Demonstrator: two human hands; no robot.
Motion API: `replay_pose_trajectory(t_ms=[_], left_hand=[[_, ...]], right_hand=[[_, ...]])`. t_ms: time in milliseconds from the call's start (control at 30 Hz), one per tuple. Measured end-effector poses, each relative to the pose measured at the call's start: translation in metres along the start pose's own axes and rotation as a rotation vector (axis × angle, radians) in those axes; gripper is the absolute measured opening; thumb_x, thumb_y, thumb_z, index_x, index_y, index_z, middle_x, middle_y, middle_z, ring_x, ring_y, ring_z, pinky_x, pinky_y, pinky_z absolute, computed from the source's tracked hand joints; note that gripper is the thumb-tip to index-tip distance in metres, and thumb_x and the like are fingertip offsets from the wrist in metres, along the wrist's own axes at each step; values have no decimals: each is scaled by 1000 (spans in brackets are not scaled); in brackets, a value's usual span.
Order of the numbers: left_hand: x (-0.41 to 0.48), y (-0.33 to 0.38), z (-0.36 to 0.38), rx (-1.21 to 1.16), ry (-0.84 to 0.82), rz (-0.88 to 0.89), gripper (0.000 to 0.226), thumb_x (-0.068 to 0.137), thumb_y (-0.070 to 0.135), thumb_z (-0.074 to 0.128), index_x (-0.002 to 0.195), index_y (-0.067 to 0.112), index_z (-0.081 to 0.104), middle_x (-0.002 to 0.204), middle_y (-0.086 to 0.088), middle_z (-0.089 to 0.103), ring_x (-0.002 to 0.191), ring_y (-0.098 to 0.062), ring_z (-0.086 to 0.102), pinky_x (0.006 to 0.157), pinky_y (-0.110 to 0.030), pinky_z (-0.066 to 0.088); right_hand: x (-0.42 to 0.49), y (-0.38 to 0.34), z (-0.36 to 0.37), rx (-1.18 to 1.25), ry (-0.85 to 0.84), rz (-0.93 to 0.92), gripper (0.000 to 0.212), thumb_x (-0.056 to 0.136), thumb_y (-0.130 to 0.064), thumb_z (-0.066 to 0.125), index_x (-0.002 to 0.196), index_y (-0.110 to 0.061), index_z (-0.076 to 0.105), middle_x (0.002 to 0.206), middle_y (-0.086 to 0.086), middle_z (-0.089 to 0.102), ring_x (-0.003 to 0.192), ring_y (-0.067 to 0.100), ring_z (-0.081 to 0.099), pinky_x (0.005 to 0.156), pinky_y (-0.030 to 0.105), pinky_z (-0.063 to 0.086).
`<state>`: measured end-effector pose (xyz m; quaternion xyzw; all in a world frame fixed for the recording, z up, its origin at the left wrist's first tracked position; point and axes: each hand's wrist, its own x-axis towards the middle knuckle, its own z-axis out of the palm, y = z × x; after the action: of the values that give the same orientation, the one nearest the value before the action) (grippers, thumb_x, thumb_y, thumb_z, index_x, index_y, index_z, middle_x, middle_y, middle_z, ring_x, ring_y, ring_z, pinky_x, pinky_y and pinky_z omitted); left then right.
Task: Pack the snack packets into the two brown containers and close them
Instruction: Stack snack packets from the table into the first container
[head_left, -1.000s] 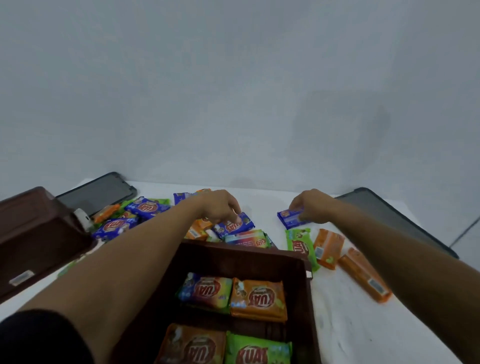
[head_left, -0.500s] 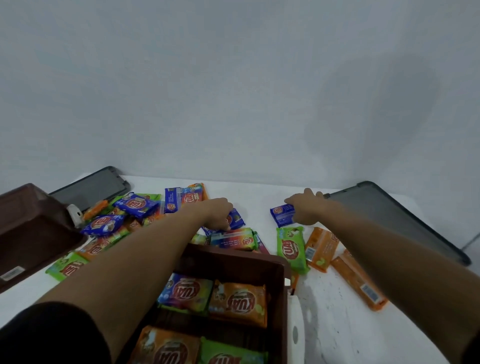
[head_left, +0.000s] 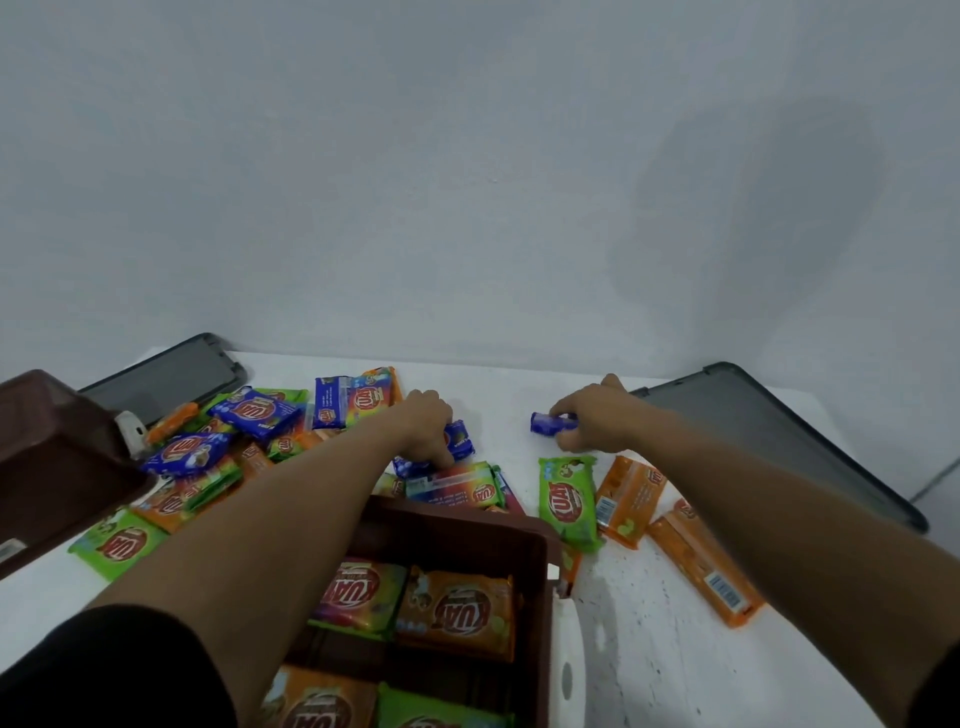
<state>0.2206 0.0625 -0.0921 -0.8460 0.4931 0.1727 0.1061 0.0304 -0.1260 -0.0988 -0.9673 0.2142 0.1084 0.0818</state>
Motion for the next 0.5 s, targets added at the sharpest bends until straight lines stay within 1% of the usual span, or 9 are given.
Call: replay_pose_trajectory(t_ms=[67, 100, 200, 267, 333, 400, 433, 467, 500], left_hand=[[-2, -1, -3, -94, 5, 5, 65, 78, 47, 79, 130, 15, 55, 127, -7, 58, 110, -24, 57, 94, -40, 55], [-5, -2, -6, -162, 22, 10, 65, 77, 44, 80, 130, 16, 54, 127, -7, 60, 109, -24, 59, 93, -42, 56], [-16, -1, -20, -330, 118, 53, 68, 77, 32, 81, 136, 20, 48, 129, -5, 58, 110, -25, 59, 90, -41, 57], [-24, 1, -34, -422, 171, 102, 67, 79, 27, 80, 137, 21, 46, 129, -5, 57, 109, -26, 59, 87, -41, 57], [-32, 2, -47, -447, 187, 148, 66, 81, 26, 81, 137, 22, 46, 128, -2, 56, 105, -23, 59, 77, -32, 55], [-41, -1, -57, -434, 181, 184, 68, 81, 28, 82, 138, 25, 46, 127, 2, 54, 105, -20, 58, 69, -24, 52], [-46, -4, -61, -425, 177, 199, 69, 81, 28, 83, 139, 26, 46, 127, 3, 54, 105, -19, 58, 68, -23, 51], [-52, -6, -64, -405, 179, 215, 69, 81, 29, 83, 139, 25, 47, 129, 2, 54, 106, -18, 57, 68, -21, 49], [-56, -9, -65, -375, 185, 231, 69, 81, 30, 83, 140, 25, 47, 131, 1, 55, 106, -17, 56, 68, -21, 48]], right_hand=[[-1, 0, -3, 179, 47, 18, 30, 94, -37, 56, 108, -13, 67, 94, 10, 68, 86, 26, 57, 70, 33, 34], [-2, -1, -6, 253, 68, 28, 27, 96, -34, 56, 104, -10, 66, 94, 13, 67, 85, 28, 58, 67, 32, 37], [-3, -3, -14, 431, 114, 90, 24, 100, -26, 50, 111, -8, 62, 105, 14, 66, 89, 29, 63, 72, 37, 51], [-6, -11, -23, 591, 135, 112, 25, 103, -24, 46, 114, -8, 61, 108, 15, 67, 86, 25, 65, 73, 37, 53], [-10, -21, -32, 768, 133, 133, 26, 104, -23, 43, 117, -8, 61, 107, 13, 68, 81, 20, 66, 69, 32, 53], [-18, -36, -42, 845, 101, 141, 22, 104, -27, 47, 116, -13, 60, 101, 7, 69, 73, 15, 68, 61, 25, 53], [-23, -45, -46, 845, 87, 140, 22, 102, -33, 52, 113, -16, 60, 99, 6, 70, 72, 14, 70, 59, 23, 54], [-27, -53, -50, 821, 80, 132, 26, 97, -41, 60, 112, -20, 59, 99, 4, 72, 73, 15, 72, 59, 24, 55], [-32, -62, -53, 789, 78, 122, 37, 89, -49, 70, 112, -22, 57, 99, 2, 72, 78, 16, 73, 61, 25, 56]])
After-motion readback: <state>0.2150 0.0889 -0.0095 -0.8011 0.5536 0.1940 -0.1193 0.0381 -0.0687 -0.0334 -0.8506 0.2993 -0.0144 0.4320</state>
